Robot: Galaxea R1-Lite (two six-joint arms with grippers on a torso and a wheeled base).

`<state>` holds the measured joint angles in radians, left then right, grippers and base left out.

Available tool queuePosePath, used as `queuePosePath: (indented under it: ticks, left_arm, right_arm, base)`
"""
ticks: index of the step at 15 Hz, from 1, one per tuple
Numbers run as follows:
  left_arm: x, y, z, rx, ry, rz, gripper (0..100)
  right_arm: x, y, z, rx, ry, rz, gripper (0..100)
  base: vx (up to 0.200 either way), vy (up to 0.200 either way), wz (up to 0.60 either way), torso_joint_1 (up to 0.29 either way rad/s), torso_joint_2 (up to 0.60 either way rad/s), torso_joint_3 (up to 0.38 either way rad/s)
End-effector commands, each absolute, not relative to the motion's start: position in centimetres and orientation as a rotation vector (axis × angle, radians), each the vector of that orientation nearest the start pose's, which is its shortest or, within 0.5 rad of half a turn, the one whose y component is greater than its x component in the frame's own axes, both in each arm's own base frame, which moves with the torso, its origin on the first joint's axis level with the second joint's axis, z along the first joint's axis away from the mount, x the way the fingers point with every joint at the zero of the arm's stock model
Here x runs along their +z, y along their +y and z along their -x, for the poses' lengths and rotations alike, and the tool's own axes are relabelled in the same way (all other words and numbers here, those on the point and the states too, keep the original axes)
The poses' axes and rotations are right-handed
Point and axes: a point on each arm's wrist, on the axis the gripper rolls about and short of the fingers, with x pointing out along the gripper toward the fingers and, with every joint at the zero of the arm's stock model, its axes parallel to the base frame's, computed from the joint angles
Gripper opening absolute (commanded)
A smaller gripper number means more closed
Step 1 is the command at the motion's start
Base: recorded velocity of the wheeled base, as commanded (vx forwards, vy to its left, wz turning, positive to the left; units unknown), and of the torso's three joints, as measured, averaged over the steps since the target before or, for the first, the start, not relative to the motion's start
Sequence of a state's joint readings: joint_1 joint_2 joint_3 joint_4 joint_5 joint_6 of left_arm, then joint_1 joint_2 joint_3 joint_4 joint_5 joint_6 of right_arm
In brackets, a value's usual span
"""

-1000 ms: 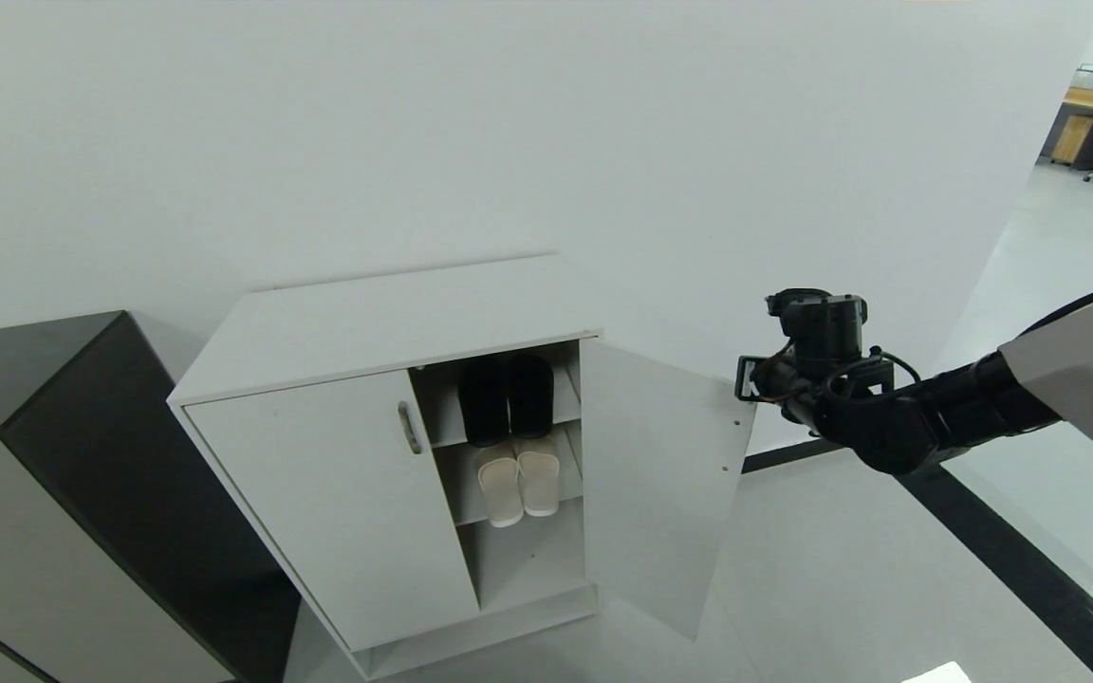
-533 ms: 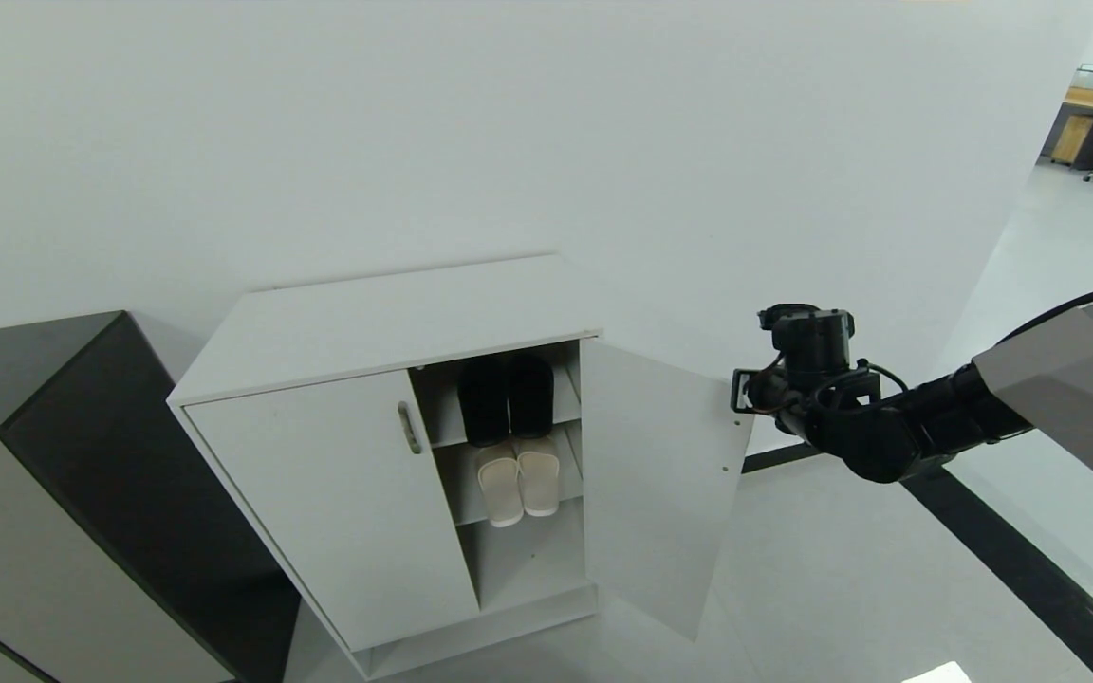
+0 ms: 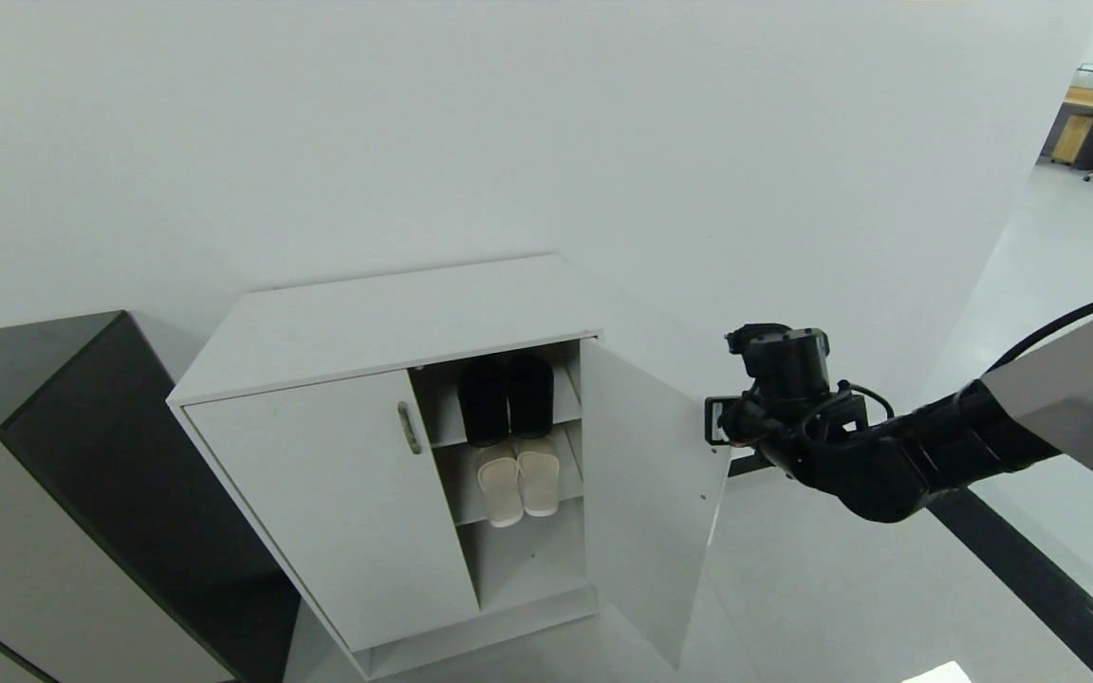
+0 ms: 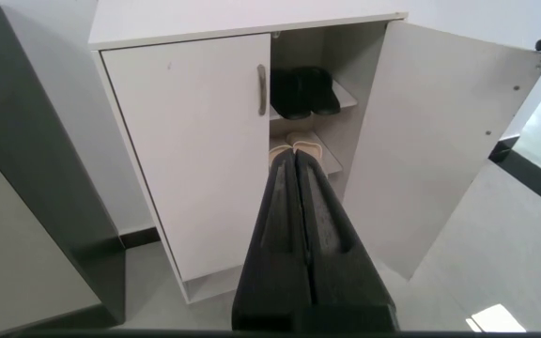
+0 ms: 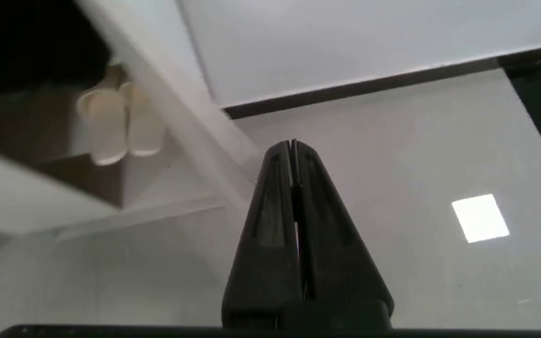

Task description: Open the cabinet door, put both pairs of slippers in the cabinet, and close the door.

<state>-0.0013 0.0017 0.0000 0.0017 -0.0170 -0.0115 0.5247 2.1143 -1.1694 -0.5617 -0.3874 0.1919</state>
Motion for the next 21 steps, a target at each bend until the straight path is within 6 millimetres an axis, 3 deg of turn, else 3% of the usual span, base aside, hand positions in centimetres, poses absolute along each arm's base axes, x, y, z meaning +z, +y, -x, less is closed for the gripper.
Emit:
queuePosePath:
  ticks: [1,3,5,12,21]
  left_arm:
    - [7.5,0.0,2.3,-0.017,0.005,0.012,0]
    - [7.5,0.0,2.3,-0.017,0.003,0.012,0]
    - [7.5,0.0,2.3,-0.017,0.003,0.014,0]
    - [7.5,0.0,2.3,-0.017,0.005,0.014,0]
    - [7.5,0.0,2.3,-0.017,0.005,0.014,0]
  right_arm:
    - [14.2,22.2,-32.2,0.192,0.33,-0.016,0]
    - [15.1,23.2,-30.0,0.247,0.321,-0.016,0]
    - [15.1,23.1,-29.3,0.259,0.317,-0.013,0]
    - [13.5,23.1,-29.3,0.269,0.322,0.054,0]
    - [13.4,22.9,-29.5,0.26,0.323,0.056,0]
  base:
    - [0.0,0.0,0.0,0.0,0.0,0.0]
    - [0.0,0.0,0.0,0.0,0.0,0.0]
    - [0.0,0.0,0.0,0.0,0.0,0.0]
    - [0.0,0.0,0.0,0.0,0.0,0.0]
    - [0.0,0.0,0.53,0.003,0.0,0.002]
